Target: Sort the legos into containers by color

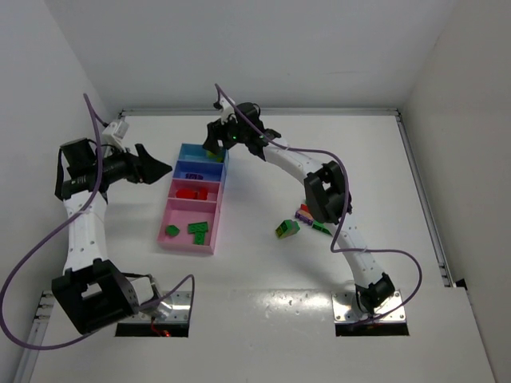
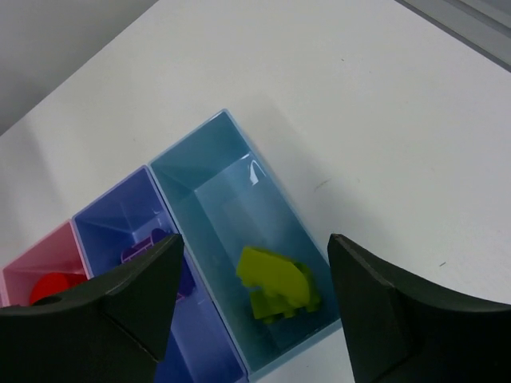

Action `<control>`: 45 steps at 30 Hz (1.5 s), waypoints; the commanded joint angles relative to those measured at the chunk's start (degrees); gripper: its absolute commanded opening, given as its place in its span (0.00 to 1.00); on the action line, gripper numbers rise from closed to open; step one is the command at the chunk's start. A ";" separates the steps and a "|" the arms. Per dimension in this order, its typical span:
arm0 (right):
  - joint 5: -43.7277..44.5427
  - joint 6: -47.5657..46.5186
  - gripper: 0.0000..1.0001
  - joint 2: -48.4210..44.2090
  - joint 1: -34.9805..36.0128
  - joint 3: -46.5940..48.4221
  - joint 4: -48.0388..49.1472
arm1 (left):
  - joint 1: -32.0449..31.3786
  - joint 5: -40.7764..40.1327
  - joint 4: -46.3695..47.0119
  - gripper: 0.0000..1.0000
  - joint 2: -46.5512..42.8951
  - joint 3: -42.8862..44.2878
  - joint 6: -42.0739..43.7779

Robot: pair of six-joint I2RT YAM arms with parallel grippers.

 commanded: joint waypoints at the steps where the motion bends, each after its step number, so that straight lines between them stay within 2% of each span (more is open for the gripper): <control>1: 1.06 0.44 0.74 -2.03 0.37 0.96 0.01 | -2.29 -4.93 0.25 1.00 -1.64 4.14 1.94; 3: 1.59 -0.17 0.87 -4.04 0.37 0.44 -0.52 | -3.00 -7.65 0.25 1.00 -4.10 5.19 0.55; 4: 2.20 -0.17 0.87 -4.75 0.37 0.44 -0.53 | -3.61 -8.89 1.90 1.00 -5.07 5.20 0.53; 6: 3.08 -1.49 0.90 -6.33 0.37 -0.09 -1.84 | -4.32 -14.14 5.60 1.00 -6.66 5.98 -5.86; 10: 5.28 -8.93 0.92 -13.26 -0.24 -3.24 -5.96 | -5.03 -13.22 5.61 1.00 -7.37 8.71 -8.25; 13: 6.77 -15.44 0.94 -21.26 -0.85 -6.84 -11.75 | -6.86 -7.77 6.22 1.00 -7.89 9.24 -4.84; 14: 6.78 -16.86 0.97 -23.63 -1.55 -8.60 -12.91 | -8.61 -5.67 5.53 1.00 -7.89 9.24 -2.04; 15: 7.39 -18.44 0.97 -29.22 -1.56 -13.23 -13.79 | -9.76 -2.86 4.47 1.00 -7.89 9.24 -0.80; 17: 9.59 -22.05 0.98 -35.22 -3.22 -18.70 -15.81 | -14.13 -2.31 4.46 1.00 -8.42 8.36 0.00; 19: 12.66 -24.85 0.98 -43.57 -4.72 -25.99 -18.96 | -18.45 -5.63 4.46 1.00 -8.42 6.88 0.01; 20: 13.80 -25.57 1.00 -46.56 -5.33 -28.72 -18.98 | -22.82 -7.04 4.46 1.00 -8.42 6.26 -0.52; 21: 15.03 -25.58 1.00 -49.72 -5.95 -34.92 -19.59 | -24.96 -8.01 4.99 1.00 -8.42 5.56 -0.52; 24: 20.47 -28.91 1.00 -61.77 -8.41 -46.27 -21.52 | -32.95 -10.47 4.99 0.92 -6.49 3.10 -1.14; 25: 21.19 -29.44 1.00 -64.49 -9.11 -48.67 -22.58 | -35.24 -13.01 5.51 0.90 -5.79 2.57 -1.14; 26: 21.19 -29.44 1.00 -67.04 -10.69 -52.87 -25.02 | -40.13 -14.77 5.52 0.90 -4.39 1.69 -1.14; 29: 22.42 -29.97 1.00 -76.19 -14.37 -59.74 -29.07 | -46.67 -23.29 7.01 0.87 -2.98 0.81 0.44; 32: 22.95 -29.36 1.00 -83.66 -18.50 -63.53 -31.63 | -56.58 -34.36 7.01 0.83 2.10 1.41 2.20; 37: 22.34 -28.04 1.00 -88.59 -23.88 -65.57 -34.44 | -68.11 -52.10 7.01 0.82 9.22 3.96 3.52; 40: 21.28 -27.33 1.00 -89.39 -26.43 -66.10 -35.15 | -73.64 -56.87 8.15 0.78 12.92 3.97 3.52; 45: 19.08 -26.01 1.00 -89.92 -29.76 -64.96 -36.82 | -77.80 -59.96 12.19 0.77 19.60 2.92 2.38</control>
